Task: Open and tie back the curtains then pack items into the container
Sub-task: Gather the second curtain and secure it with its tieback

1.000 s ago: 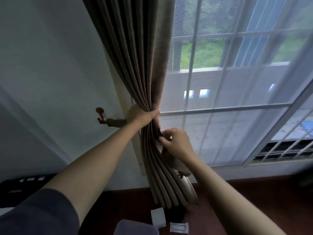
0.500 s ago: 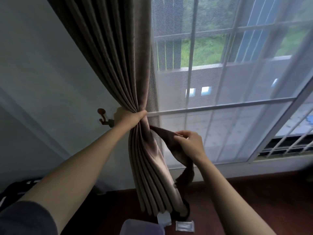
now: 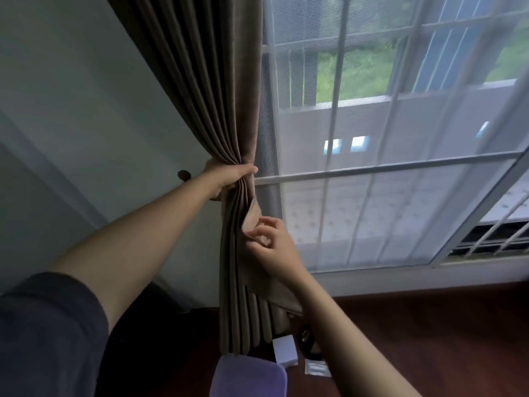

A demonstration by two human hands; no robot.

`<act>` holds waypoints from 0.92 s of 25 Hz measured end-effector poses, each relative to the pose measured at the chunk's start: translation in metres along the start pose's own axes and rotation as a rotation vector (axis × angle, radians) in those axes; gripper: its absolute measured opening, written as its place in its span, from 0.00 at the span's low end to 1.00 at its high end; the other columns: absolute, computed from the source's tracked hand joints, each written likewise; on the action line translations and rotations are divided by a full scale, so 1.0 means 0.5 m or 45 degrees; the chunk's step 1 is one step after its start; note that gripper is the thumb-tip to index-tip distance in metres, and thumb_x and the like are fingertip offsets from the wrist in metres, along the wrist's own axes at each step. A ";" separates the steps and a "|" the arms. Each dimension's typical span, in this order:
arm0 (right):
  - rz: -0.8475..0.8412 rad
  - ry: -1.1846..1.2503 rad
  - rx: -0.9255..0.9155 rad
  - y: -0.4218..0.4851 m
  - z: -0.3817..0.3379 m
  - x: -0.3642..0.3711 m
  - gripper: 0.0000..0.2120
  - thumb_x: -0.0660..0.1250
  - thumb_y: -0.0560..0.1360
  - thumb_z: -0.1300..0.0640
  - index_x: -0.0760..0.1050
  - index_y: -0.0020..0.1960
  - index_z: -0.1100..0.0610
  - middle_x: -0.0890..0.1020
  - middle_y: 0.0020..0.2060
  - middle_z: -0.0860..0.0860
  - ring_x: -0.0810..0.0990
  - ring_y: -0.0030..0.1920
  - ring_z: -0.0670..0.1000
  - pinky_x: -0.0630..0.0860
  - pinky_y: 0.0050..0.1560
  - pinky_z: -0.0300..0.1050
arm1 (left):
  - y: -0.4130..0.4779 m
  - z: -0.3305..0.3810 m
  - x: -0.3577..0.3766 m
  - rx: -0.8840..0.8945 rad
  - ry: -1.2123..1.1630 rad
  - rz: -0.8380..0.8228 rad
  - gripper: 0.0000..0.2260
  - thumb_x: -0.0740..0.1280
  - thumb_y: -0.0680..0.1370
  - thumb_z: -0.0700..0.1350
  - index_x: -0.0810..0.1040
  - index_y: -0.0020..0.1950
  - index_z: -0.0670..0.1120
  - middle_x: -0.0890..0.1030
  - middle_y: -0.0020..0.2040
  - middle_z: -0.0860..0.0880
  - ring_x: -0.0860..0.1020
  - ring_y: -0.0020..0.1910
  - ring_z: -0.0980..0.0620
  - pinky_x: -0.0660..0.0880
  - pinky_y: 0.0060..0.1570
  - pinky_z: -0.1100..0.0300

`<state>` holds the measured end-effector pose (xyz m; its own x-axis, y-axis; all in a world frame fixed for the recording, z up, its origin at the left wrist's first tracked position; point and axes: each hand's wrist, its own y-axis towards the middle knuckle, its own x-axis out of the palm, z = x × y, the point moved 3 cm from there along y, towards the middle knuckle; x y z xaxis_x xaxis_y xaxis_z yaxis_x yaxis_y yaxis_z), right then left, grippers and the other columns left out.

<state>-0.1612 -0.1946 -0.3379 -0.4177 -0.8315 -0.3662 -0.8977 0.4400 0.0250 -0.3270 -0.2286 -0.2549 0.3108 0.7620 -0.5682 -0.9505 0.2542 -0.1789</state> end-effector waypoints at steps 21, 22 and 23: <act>0.688 0.450 0.151 0.127 0.021 0.079 0.13 0.70 0.68 0.56 0.66 0.44 0.53 0.74 0.48 0.56 0.78 0.45 0.55 0.77 0.49 0.53 | 0.029 -0.001 0.020 0.144 -0.230 -0.447 0.20 0.76 0.68 0.46 0.78 0.58 0.43 0.82 0.51 0.49 0.80 0.50 0.56 0.77 0.33 0.66; 0.693 0.479 0.147 0.130 0.017 0.077 0.11 0.69 0.69 0.57 0.67 0.45 0.54 0.73 0.50 0.55 0.78 0.46 0.56 0.77 0.48 0.48 | 0.031 -0.002 0.022 0.145 -0.233 -0.439 0.20 0.76 0.68 0.46 0.78 0.58 0.43 0.82 0.51 0.49 0.80 0.51 0.55 0.77 0.33 0.66; 0.685 0.517 0.139 0.129 0.014 0.078 0.09 0.67 0.70 0.59 0.68 0.47 0.55 0.72 0.51 0.55 0.77 0.50 0.55 0.76 0.49 0.43 | 0.032 -0.001 0.024 0.145 -0.239 -0.429 0.20 0.76 0.68 0.46 0.78 0.57 0.43 0.82 0.51 0.49 0.80 0.51 0.55 0.77 0.32 0.66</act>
<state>-0.2342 -0.1962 -0.3573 -0.8406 -0.5393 0.0498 -0.5398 0.8418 0.0041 -0.3387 -0.2156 -0.2649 0.6109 0.7175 -0.3346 -0.7914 0.5647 -0.2340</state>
